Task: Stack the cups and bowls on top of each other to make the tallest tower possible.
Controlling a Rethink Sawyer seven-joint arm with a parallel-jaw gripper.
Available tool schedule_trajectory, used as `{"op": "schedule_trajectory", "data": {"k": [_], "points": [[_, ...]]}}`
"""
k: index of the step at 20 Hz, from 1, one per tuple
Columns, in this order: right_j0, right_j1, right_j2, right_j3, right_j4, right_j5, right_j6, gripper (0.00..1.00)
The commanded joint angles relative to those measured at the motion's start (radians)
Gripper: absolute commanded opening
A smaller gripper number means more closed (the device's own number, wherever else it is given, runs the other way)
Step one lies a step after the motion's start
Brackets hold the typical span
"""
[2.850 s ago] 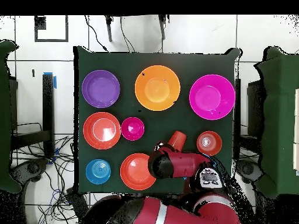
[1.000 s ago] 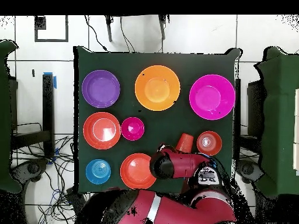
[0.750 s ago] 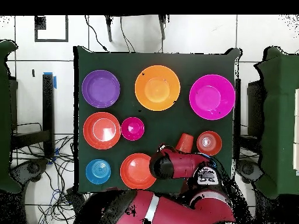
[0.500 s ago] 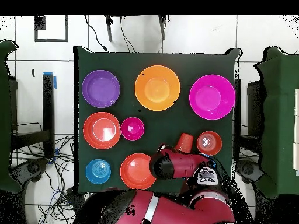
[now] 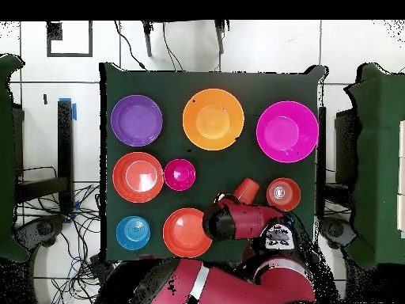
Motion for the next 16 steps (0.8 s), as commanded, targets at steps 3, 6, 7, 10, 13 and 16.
{"op": "schedule_trajectory", "data": {"k": [3,6,7,10,13,16], "points": [[0.0,0.045,0.077,-0.074,0.014,-0.039,0.068,0.0],[-0.002,0.046,0.079,-0.074,0.013,-0.041,0.069,0.0],[-0.003,0.046,0.081,-0.073,0.013,-0.041,0.068,0.0],[-0.002,0.048,0.083,-0.076,0.006,-0.039,0.061,1.0],[-0.001,0.048,0.083,-0.079,0.004,-0.035,0.056,1.0],[-0.003,0.047,0.085,-0.081,0.009,-0.026,0.057,1.0]]}}
